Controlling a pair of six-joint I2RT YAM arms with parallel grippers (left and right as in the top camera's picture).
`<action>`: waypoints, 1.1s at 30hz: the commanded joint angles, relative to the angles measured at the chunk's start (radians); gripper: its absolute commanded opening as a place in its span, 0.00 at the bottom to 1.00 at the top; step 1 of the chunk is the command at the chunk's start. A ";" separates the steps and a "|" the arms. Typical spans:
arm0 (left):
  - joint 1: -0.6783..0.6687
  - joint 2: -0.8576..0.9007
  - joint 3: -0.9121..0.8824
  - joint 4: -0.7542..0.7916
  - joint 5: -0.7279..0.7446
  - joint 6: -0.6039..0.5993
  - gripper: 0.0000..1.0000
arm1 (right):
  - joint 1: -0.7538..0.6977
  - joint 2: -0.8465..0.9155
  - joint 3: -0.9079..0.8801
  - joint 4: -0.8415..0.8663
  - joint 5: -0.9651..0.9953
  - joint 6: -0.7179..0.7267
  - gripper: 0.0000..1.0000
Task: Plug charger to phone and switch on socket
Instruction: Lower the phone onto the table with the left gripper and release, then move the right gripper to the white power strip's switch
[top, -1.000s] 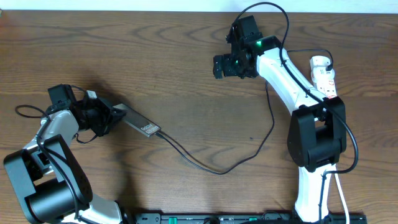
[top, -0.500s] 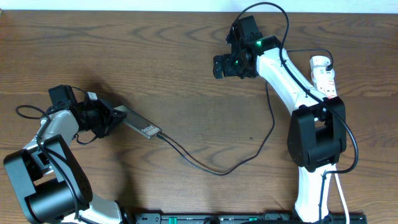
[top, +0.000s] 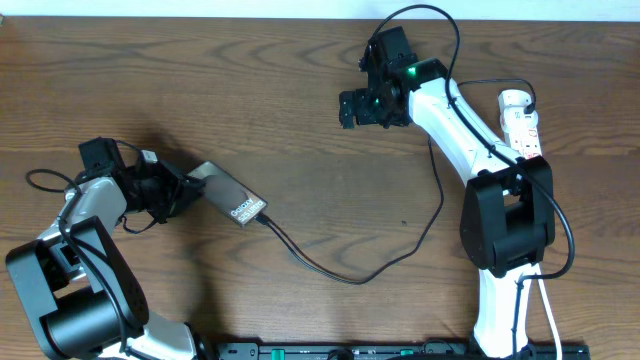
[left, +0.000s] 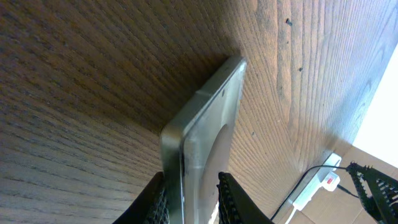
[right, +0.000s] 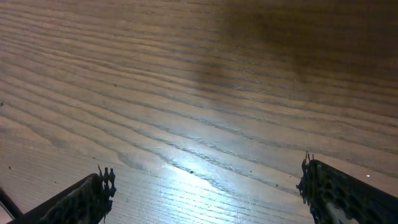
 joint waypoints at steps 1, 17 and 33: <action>-0.003 -0.007 -0.004 -0.003 0.009 0.014 0.23 | 0.003 0.004 0.022 -0.002 0.010 0.013 0.99; -0.004 -0.101 0.057 0.232 0.261 0.048 0.53 | 0.000 -0.006 0.049 -0.009 0.011 -0.022 0.99; -0.095 -0.670 0.066 0.167 -0.081 0.109 0.87 | -0.314 -0.024 0.690 -0.369 0.439 -0.068 0.99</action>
